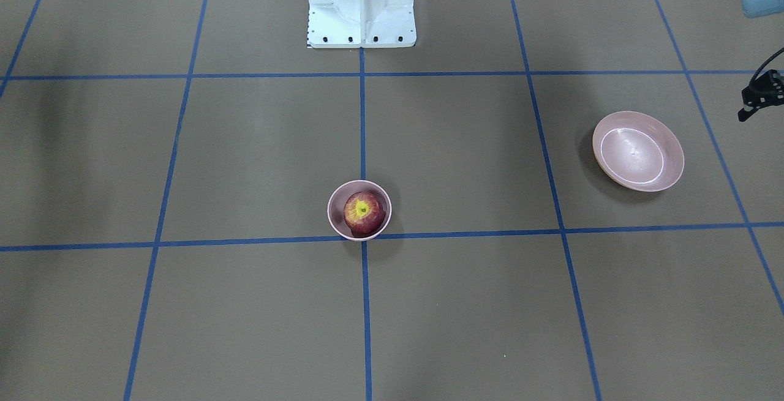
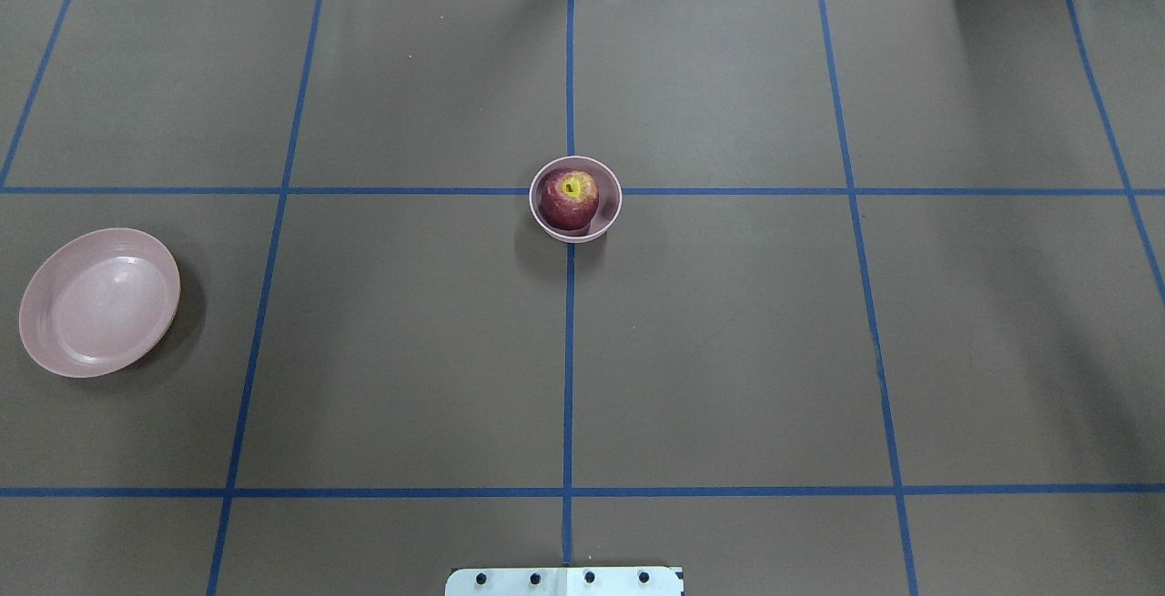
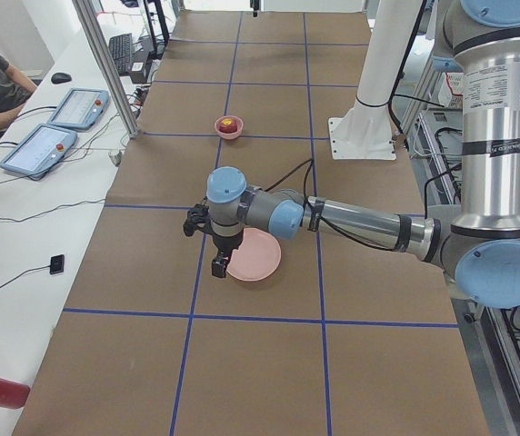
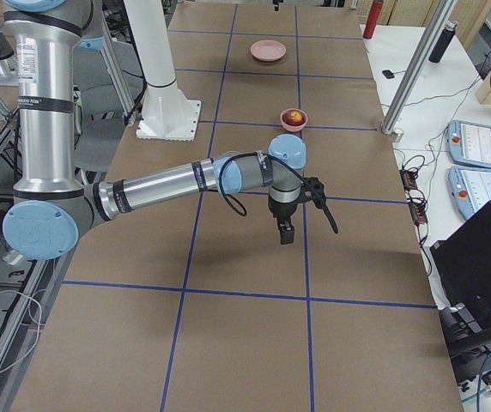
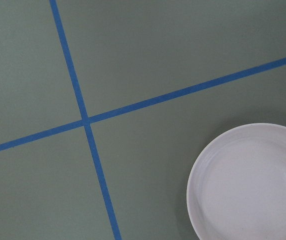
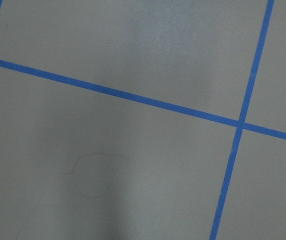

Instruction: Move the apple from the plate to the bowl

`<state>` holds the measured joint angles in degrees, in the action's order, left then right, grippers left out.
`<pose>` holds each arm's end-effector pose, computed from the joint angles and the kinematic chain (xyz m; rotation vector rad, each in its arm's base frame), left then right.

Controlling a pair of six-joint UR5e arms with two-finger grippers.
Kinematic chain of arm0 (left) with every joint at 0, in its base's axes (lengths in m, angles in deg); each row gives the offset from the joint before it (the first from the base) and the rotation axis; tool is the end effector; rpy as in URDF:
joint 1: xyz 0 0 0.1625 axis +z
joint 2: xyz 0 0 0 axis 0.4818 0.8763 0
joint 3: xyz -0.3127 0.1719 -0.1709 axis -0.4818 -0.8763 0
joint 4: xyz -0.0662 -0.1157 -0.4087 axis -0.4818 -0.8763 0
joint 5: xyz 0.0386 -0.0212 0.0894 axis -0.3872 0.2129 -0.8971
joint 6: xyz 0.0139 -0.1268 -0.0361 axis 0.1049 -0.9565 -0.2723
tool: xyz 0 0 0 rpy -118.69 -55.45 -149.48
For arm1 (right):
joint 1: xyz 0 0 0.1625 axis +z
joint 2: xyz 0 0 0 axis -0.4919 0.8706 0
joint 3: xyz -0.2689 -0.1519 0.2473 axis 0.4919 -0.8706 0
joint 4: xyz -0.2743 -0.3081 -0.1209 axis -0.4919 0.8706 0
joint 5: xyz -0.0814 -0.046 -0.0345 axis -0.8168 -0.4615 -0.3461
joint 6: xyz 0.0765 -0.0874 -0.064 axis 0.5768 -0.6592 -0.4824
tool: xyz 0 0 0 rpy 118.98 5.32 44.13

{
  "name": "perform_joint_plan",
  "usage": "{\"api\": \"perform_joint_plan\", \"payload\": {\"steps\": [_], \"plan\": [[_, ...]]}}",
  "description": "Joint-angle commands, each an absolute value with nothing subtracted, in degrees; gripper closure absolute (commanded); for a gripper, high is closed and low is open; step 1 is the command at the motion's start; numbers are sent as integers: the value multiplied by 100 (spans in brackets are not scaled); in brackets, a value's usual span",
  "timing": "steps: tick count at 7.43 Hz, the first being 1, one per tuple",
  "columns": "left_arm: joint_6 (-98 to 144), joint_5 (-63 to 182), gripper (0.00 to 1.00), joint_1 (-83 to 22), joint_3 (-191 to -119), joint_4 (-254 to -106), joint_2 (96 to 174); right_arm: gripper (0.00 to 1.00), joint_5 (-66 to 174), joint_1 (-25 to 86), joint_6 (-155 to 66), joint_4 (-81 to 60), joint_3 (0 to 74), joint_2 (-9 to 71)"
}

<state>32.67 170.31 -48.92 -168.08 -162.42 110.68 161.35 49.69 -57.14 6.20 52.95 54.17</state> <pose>0.0620 -0.4922 0.5560 0.1769 0.7687 0.2325 -0.0462 -0.4929 0.5214 0.1254 -0.7246 -0.2011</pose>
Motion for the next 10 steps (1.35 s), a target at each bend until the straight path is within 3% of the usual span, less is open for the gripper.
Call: {"api": "perform_joint_plan", "payload": {"steps": [1,5,10], "plan": [[2689,17294,2,-4898,-16842,-16235,11066,0,16242,4999,-5732,621,5397,5850],[2597,17374,2,-4977,-16668,-16209,11172,0,16497,4999,-5652,621,5327,6071],[3115,17216,2,-5205,-17037,-15470,11163,0,16497,4999,-5468,612,5370,6071]]}}
